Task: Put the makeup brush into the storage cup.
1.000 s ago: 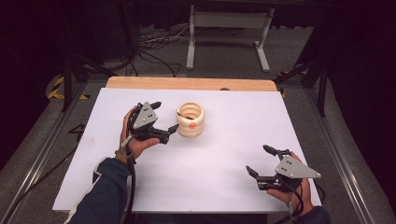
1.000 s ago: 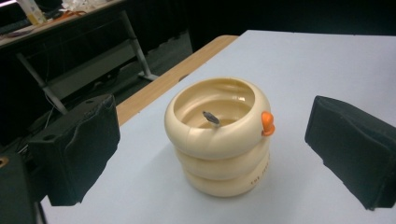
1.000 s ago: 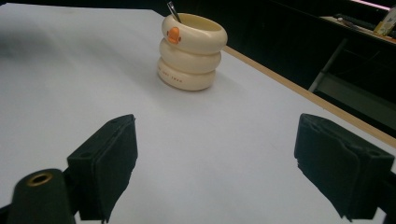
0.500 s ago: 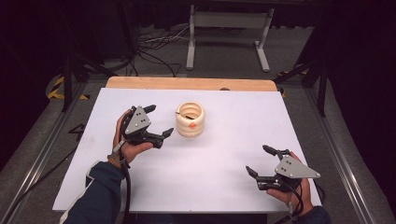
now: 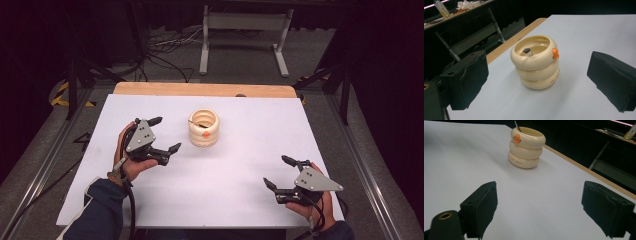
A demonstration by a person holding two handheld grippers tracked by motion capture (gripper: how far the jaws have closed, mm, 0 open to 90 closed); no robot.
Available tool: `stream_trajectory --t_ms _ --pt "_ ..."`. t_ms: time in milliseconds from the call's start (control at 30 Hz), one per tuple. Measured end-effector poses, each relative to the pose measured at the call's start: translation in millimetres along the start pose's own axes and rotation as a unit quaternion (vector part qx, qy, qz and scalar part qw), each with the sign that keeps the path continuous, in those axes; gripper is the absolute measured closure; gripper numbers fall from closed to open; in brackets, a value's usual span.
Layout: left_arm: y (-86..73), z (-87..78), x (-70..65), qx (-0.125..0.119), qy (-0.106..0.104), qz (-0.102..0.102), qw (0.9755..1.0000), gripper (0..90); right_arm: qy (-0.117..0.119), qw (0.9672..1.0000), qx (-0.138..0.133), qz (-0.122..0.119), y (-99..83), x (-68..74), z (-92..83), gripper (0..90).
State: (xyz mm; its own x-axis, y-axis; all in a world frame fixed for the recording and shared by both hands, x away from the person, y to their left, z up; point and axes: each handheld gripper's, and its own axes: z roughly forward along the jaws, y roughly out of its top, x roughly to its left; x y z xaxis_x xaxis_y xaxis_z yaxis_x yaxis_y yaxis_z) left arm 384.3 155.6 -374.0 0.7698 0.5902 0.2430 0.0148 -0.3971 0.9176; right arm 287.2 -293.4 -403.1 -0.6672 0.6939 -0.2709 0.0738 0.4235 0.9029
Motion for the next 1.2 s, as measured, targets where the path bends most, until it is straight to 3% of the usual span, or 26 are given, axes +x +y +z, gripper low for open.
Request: stream_trajectory --t_ms 267,533,767,1200 --pt "-6.7 -9.1 -5.7 0.001 -0.001 0.003 1.0000 3.9 0.000 1.0000 0.002 -0.002 0.0 0.6 0.7 14.0" --pt "-14.2 -19.5 -6.8 -0.007 -0.003 -0.012 0.9999 3.2 0.001 1.0000 0.003 -0.002 -0.1 0.9 1.4 14.0" --pt "-18.8 -28.9 -9.4 -0.006 0.003 -0.010 0.9999 3.0 0.002 1.0000 0.003 -0.003 0.0 1.2 1.6 14.0" --pt "-32.8 -51.4 -14.5 0.012 0.007 -0.007 0.9999 2.7 0.004 1.0000 0.005 -0.007 0.3 2.7 2.5 14.0"
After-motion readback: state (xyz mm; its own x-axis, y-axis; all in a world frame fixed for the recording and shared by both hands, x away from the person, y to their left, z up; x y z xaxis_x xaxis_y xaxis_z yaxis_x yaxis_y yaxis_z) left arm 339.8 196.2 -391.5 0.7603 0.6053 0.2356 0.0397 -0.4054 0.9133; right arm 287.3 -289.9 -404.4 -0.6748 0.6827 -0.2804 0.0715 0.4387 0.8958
